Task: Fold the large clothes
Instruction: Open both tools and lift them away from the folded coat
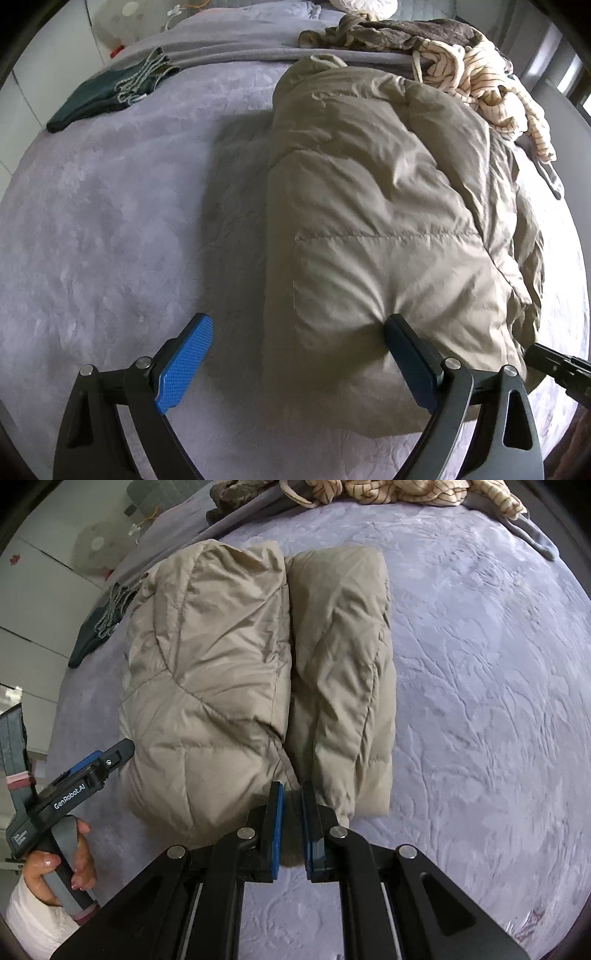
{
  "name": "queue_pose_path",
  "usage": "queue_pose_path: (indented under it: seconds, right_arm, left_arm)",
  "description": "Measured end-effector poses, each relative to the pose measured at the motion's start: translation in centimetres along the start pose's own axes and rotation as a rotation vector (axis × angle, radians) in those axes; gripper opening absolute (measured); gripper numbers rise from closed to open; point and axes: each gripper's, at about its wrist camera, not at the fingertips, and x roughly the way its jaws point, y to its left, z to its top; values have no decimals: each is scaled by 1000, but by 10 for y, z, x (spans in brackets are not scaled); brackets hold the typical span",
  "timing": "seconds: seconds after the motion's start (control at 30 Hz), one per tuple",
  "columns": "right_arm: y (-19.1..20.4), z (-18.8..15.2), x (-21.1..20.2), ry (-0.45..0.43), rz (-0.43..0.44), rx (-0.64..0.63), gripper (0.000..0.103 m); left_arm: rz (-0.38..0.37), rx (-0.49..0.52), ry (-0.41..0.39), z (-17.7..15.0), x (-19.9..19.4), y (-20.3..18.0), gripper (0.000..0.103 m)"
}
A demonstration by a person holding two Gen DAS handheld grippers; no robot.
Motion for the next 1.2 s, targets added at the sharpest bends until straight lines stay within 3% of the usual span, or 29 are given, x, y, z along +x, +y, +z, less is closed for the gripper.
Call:
queue_pose_path:
  seconds: [0.2,0.27,0.33,0.57,0.7,0.73,0.77,0.83,1.0,1.07,1.2]
  right_arm:
    - [-5,-7,-11,-2,-27,29,10]
    - [-4,-23,-20,-9,-37,36,10]
    - [-6,-24,-24,-14,-45,40,10]
    - [4,-29,-38,-27,-66,74,11]
    - [8,-35,-48,-38,-91,83,12]
    - [12,-37,-52,-44,-105,77,23]
    - [16,-40,-57,-54,-116,67,45]
    - [24,-44,-65,-74,-117,42,60]
    - [36,-49,-82,-95,-144,-6,63]
    - [37,-49,-88,-109,-143,-23,79]
    - [40,-52,-107,-146,-146,-69,88]
  left_arm:
    - [-19,-12,30,-2,-3,7,95]
    - [-21,-1,13,-5,-8,7,95]
    - [-29,8,-14,-8,-17,7,103]
    - [-3,44,-31,-16,-44,10,103]
    - [-38,51,-49,-24,-63,13,103]
    - [-31,58,-45,-25,-66,12,103]
    - [-15,66,-39,-27,-70,11,103]
    - [-8,63,-49,-30,-81,11,103]
    - [-2,39,-86,-42,-113,6,103]
    - [17,36,-106,-45,-127,2,103]
    - [37,13,-131,-54,-156,-5,103]
